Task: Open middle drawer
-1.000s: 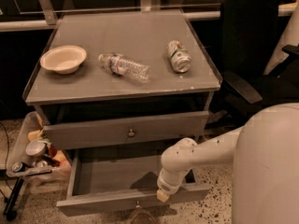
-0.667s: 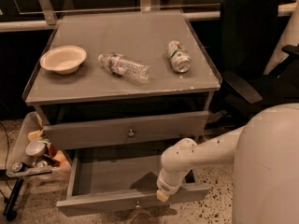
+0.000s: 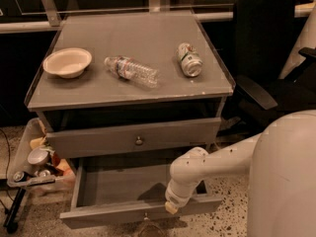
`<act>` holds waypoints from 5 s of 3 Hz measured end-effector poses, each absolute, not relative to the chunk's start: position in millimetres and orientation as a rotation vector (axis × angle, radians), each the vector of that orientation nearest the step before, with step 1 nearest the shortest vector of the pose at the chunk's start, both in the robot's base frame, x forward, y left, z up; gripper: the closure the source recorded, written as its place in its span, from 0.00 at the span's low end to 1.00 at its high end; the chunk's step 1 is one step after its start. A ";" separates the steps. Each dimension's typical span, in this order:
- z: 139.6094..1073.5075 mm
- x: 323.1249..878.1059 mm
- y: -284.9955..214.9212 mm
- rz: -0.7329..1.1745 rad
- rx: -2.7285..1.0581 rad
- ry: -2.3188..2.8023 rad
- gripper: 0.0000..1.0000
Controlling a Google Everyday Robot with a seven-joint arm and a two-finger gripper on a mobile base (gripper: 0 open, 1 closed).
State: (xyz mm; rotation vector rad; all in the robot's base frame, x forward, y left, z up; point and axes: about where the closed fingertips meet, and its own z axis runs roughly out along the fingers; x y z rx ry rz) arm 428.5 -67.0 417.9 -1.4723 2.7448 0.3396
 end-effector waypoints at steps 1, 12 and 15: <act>419.3 427.0 -63.4 0.352 -1.445 2.755 1.00; 408.8 408.3 -57.7 0.399 -1.435 2.820 0.00; 407.9 400.7 -58.7 0.388 -1.396 2.847 0.00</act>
Offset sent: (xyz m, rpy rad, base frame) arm -0.1905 -0.0671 0.0307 -0.0151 0.2131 -0.2041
